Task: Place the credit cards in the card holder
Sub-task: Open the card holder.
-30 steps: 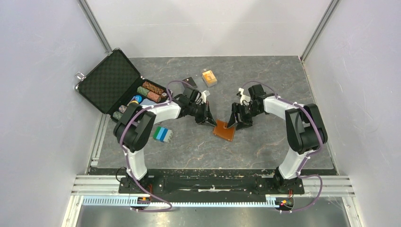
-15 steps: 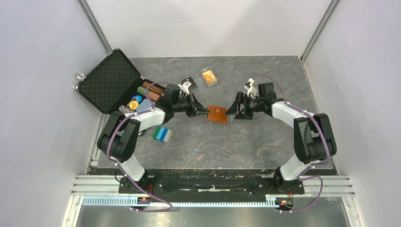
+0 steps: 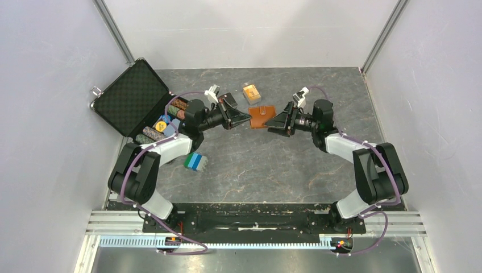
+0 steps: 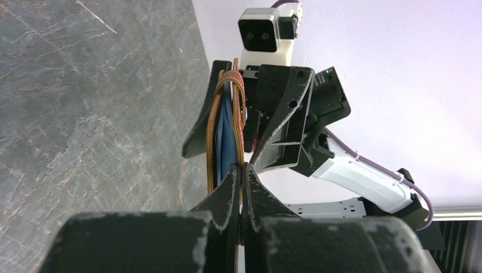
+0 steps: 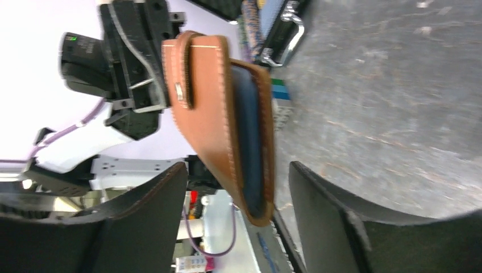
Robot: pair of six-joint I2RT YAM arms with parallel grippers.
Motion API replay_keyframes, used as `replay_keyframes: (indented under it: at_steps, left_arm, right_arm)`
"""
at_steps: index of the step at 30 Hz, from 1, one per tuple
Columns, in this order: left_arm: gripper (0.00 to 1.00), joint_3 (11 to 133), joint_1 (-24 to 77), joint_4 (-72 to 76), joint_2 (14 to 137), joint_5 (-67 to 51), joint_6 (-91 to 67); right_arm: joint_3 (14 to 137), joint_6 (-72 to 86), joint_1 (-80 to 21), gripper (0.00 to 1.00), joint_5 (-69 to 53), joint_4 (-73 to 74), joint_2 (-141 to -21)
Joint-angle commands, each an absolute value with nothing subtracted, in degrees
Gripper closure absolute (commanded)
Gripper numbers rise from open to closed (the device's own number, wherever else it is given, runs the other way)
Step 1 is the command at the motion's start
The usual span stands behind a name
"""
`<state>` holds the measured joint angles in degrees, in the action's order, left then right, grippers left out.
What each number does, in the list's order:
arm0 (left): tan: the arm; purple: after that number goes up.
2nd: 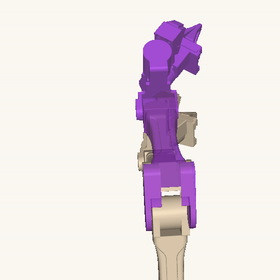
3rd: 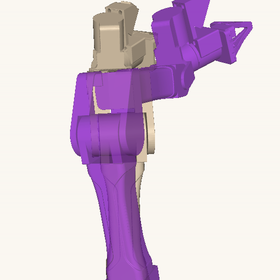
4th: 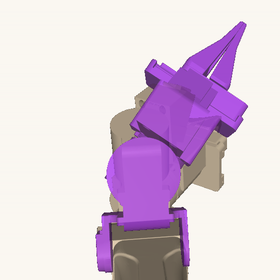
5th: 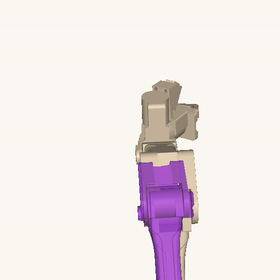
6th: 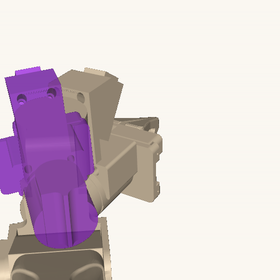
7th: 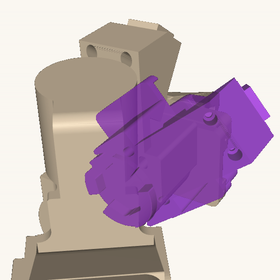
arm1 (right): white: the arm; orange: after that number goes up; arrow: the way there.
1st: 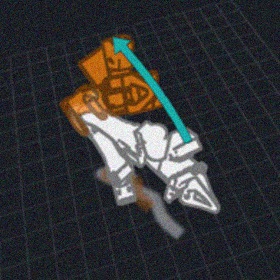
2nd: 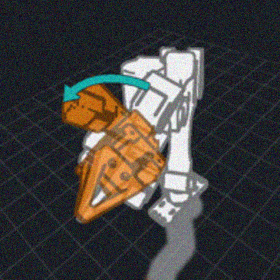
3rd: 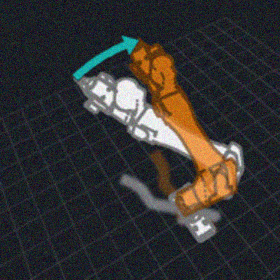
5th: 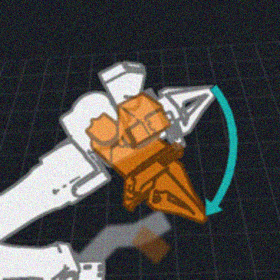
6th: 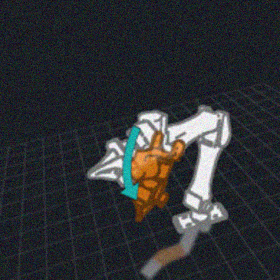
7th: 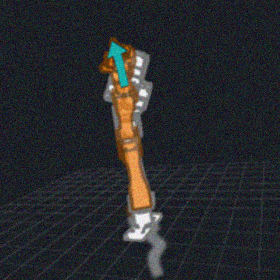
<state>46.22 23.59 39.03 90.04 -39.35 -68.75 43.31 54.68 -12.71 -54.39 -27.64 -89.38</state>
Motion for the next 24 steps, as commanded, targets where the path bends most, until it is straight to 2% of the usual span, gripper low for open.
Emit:
replay_keyframes:
  at_steps: [1, 7, 8, 11, 13, 18, 20, 24]
  left_arm:
    - [0.98, 45.8, 23.5, 46.0, 88.6, -41.2, -72.7]
    - [0.97, 44.4, 23.5, 46.3, 87.9, -41.0, -72.6]
    - [0.89, 44.2, 23.5, 45.6, 87.6, -41.0, -72.3]
    - [0.65, 44.6, 23.5, 40.3, 86.2, -40.7, -69.2]
    - [0.57, 46.4, 23.5, 27.8, 84.2, -39.5, -63.5]
    - [0.32, 57.0, 25.0, -8.7, 78.9, -25.5, -41.2]
    - [0.31, 61.8, 26.8, -18.7, 79.6, -21.5, -34.9]
    - [0.31, 72.0, 32.9, -32.5, 84.3, -13.8, -25.7]
  right_arm:
    - [42.5, 70.0, -14.4, 0.42, -56.8, -50.1, -89.2]
    - [43.5, 69.9, -15.1, 0.9, -56.3, -49.2, -89.3]
    - [43.4, 69.7, -15.1, 0.99, -56.4, -49.1, -89.4]
    - [43.3, 67.9, -15.1, 1.0, -56.4, -47.0, -89.5]
    - [44.7, 63.1, -15.1, 1.0, -56.3, -39.9, -89.4]
    - [54.6, 36.5, -15.9, 1.0, -48.9, -1.4, -89.5]
    - [57.0, 30.5, -16.7, 1.0, -46.3, 7.9, -90.4]
    - [56.9, 27.6, -19.1, 1.0, -43.8, 13.9, -91.1]
